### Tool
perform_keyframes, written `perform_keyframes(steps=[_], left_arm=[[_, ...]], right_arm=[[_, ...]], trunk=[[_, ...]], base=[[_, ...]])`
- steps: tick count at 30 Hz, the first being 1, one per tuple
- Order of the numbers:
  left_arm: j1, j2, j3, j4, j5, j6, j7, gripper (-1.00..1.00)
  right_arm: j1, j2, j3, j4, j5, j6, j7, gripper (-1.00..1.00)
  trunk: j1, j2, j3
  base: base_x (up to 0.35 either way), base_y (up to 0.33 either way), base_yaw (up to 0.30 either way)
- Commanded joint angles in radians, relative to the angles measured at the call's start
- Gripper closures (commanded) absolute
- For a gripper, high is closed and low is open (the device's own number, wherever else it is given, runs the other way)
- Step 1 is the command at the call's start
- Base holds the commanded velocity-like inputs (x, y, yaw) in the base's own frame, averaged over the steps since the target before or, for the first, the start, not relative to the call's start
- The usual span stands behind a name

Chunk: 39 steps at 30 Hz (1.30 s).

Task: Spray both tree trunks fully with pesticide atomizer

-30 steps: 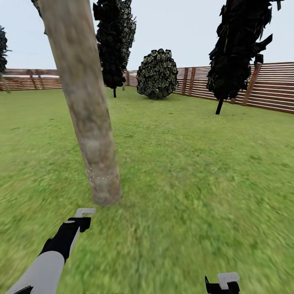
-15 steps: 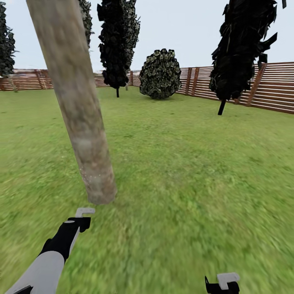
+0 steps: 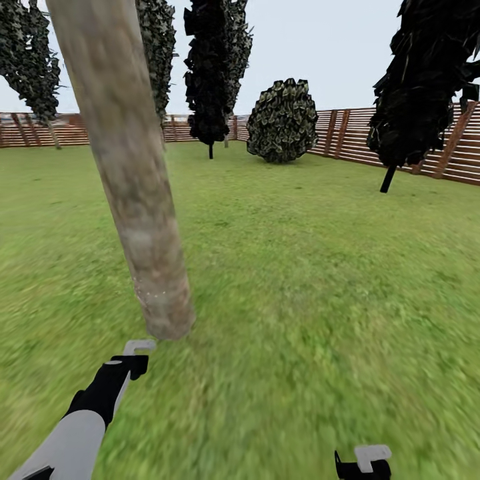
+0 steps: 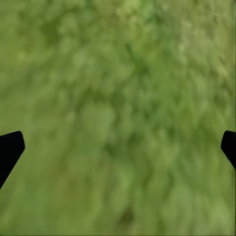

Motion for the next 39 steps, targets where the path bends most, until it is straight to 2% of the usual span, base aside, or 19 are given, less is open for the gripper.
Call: perform_keyframes(steps=[1, 9, 12, 16, 21, 26, 32, 35, 37, 39], left_arm=[[0.0, 0.0, 0.0, 0.0, 0.0, 0.0, 0.0, 1.0], [0.0, -0.001, 0.0, 0.0, 0.004, -0.001, 0.0, 1.0], [0.0, 0.0, 0.0, 0.0, 0.039, -0.002, 0.0, 1.0], [0.0, 0.0, -0.002, -0.003, 0.053, -0.002, 0.0, 1.0], [-0.001, 0.001, -0.004, -0.007, 0.052, -0.002, 0.001, 1.0], [-0.001, 0.001, -0.006, -0.013, 0.053, 0.0, -0.002, 1.0], [-0.015, -0.003, -0.011, -0.003, 0.053, 0.016, -0.043, 1.0], [-0.016, 0.014, -0.014, -0.013, 0.049, 0.022, -0.044, 1.0], [-0.015, 0.049, -0.014, -0.015, 0.05, 0.027, -0.046, 1.0], [-0.015, 0.049, -0.015, -0.014, 0.05, 0.028, -0.046, 1.0]], right_arm=[[0.0, 0.0, 0.0, 0.0, 0.0, 0.0, 0.0, -1.0], [0.0, 0.0, 0.0, 0.0, 0.0, 0.0, -0.001, -1.0], [0.0, 0.0, -0.001, 0.0, 0.0, -0.001, -0.002, -1.0], [0.0, 0.0, 0.0, 0.0, 0.0, -0.002, -0.002, -1.0], [0.0, 0.0, 0.0, 0.0, 0.0, -0.002, -0.002, -1.0], [0.0, 0.0, 0.0, 0.0, 0.0, 0.0, -0.002, -1.0], [0.0, 0.0, 0.0, 0.001, 0.0, 0.0, -0.002, -1.0], [0.0, 0.0, 0.0, 0.001, 0.001, 0.0, -0.002, -1.0], [0.0, -0.001, 0.0, 0.001, 0.001, 0.001, 0.0, -1.0], [0.0, -0.001, -0.001, 0.001, 0.001, 0.001, 0.0, -1.0]], trunk=[[0.0, 0.0, 0.0], [0.0, 0.0, 0.0], [0.0, 0.0, 0.0], [0.0, 0.0, 0.0], [0.0, 0.0, 0.0], [0.0, 0.0, 0.0], [0.0, 0.0, 0.0], [0.0, 0.0, 0.0], [0.0, 0.0, 0.0], [0.0, 0.0, 0.0]], base=[[0.288, -0.132, 0.004], [0.282, -0.143, 0.107], [0.223, -0.197, 0.27], [0.141, -0.236, 0.276], [0.013, -0.25, 0.277], [0.001, -0.043, 0.277], [0.0, -0.002, 0.19], [0.0, 0.0, 0.009], [0.0, 0.0, 0.001], [0.0, 0.0, 0.0]])
